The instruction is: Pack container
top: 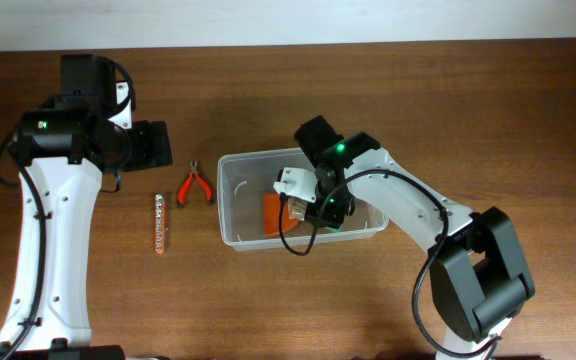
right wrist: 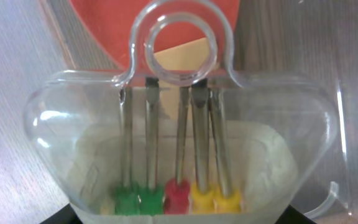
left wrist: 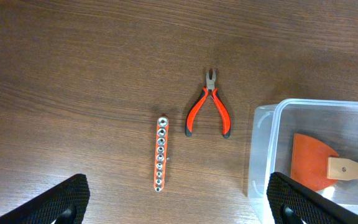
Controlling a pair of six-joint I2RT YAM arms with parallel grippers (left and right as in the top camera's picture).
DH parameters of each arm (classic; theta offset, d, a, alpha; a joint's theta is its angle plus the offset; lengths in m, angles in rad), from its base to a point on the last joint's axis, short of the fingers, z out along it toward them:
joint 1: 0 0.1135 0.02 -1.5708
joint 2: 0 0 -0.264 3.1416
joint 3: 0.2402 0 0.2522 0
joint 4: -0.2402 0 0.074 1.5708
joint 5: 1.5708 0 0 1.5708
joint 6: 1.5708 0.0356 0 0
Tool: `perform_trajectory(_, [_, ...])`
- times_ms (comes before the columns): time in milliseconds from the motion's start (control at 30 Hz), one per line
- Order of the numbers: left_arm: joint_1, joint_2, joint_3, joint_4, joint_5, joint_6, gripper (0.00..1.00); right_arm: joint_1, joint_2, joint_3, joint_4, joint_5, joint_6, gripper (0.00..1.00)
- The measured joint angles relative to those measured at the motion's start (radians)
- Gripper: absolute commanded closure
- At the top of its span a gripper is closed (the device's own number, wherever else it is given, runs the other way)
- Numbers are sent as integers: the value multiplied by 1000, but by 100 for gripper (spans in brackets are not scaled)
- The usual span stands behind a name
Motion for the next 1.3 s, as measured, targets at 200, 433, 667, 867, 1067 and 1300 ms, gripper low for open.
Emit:
perform_trajectory(200, [0, 0, 0, 0, 0, 0, 7, 0, 0, -1, -9, 0, 0, 44])
perform_trajectory(433, [0, 0, 0, -12, 0, 0, 6, 0, 0, -1, -3, 6, -5, 1])
perform_trajectory(667, [0, 0, 0, -23, 0, 0, 6, 0, 0, 7, -7, 18, 23, 1])
perform_trajectory(867, [0, 0, 0, -26, 1, 13, 1, 0, 9, 236, -138, 174, 197, 1])
perform_trajectory(1067, [0, 0, -3, -69, 29, 101, 1, -55, 12, 705, -296, 356, 442, 1])
perform_trajectory(1300, [0, 2, -5, -71, 47, 202, 1, -293, -34, 1084, -509, 360, 622, 1])
